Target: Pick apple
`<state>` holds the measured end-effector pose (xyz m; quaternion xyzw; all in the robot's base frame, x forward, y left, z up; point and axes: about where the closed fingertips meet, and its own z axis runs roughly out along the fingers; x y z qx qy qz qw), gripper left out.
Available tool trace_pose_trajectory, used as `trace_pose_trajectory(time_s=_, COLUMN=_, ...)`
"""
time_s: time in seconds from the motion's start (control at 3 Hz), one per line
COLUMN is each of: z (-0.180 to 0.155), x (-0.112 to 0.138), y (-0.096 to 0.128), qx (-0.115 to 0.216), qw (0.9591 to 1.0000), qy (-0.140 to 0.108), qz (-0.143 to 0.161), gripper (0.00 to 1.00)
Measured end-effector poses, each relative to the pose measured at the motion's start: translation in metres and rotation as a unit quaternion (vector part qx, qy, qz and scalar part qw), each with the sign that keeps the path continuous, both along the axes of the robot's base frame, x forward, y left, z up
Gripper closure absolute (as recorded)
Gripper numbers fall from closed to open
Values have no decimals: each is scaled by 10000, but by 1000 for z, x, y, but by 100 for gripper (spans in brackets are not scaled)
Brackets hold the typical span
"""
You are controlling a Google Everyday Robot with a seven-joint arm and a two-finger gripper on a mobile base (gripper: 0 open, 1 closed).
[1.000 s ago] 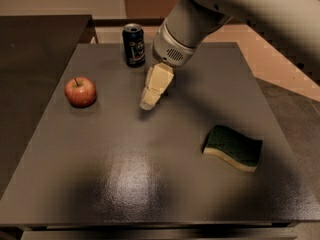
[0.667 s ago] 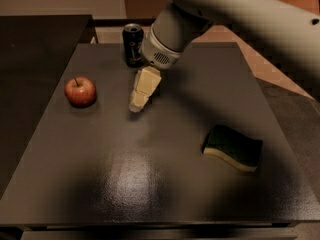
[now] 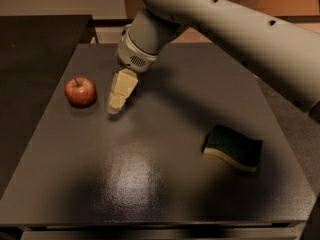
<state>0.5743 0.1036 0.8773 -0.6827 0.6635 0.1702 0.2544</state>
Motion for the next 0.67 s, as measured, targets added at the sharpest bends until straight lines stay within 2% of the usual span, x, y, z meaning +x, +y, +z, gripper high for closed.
trace_pose_trajectory(time_s=0.67, z=-9, x=-6, y=44, qx=154, qw=9990, qy=61, qz=407, gripper=0)
